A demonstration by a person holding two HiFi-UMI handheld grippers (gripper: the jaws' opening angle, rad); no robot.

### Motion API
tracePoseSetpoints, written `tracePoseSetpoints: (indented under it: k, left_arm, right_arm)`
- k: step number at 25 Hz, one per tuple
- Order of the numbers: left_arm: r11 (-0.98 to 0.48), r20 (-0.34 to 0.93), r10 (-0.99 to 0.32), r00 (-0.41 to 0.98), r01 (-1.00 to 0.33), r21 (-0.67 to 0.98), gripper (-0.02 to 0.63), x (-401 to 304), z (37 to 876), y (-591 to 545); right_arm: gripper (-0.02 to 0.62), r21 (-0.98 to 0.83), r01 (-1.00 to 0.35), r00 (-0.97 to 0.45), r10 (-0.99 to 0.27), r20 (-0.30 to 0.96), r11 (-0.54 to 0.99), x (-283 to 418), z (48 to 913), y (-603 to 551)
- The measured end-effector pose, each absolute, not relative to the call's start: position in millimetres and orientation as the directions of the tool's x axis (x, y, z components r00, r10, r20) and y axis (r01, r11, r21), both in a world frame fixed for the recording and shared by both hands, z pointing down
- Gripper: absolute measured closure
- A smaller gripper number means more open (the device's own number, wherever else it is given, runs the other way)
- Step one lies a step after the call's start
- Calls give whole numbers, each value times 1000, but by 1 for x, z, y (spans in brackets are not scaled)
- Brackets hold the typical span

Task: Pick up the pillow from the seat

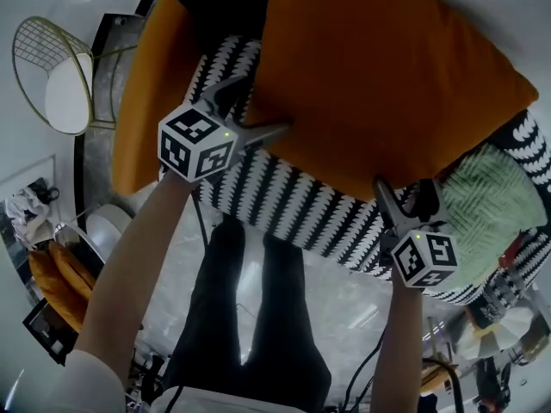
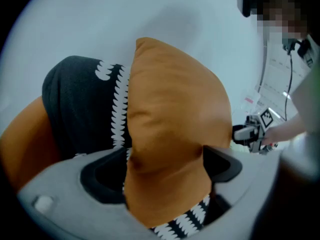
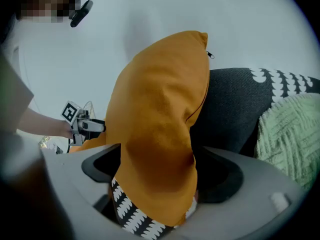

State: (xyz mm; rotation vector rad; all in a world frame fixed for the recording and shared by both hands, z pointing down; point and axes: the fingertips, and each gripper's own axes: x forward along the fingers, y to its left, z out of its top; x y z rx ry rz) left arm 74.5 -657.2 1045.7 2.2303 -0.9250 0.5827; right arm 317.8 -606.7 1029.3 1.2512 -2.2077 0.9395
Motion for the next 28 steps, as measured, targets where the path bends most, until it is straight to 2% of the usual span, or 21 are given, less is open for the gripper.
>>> tracePoseSetpoints:
  k: [7, 10, 13, 15, 21, 28]
  left_arm:
    - [-602, 620, -396, 678, -701, 382, 126, 115, 1062, -652]
    - [-595, 614, -422, 667, -714, 368, 182, 115, 1066, -659]
    - [-589, 607, -455, 651, -732, 344, 240, 112, 1074, -658]
    - [-589, 603, -462, 650, -734, 340, 287, 113, 1078, -651]
    - [-607, 603, -424, 676, -706, 364, 410, 107, 1056, -641]
    - [-601, 604, -432, 670, -713, 360, 446, 105, 1029, -619]
  right_arm:
    - [105, -340, -854, -518, -572, 636, 394, 323, 1039, -614]
    - [108, -310, -860, -503, -569, 650, 406, 315, 1049, -623]
    - [168, -302, -857, -505, -566, 651, 417, 306, 1061, -624]
    - [184, -307, -854, -512, -567, 645, 421, 303, 1068, -619]
    - [274, -300, -846, -521, -559, 645, 441, 286, 1048, -616]
    - [328, -296, -852, -511, -557, 655, 433, 278, 1019, -602]
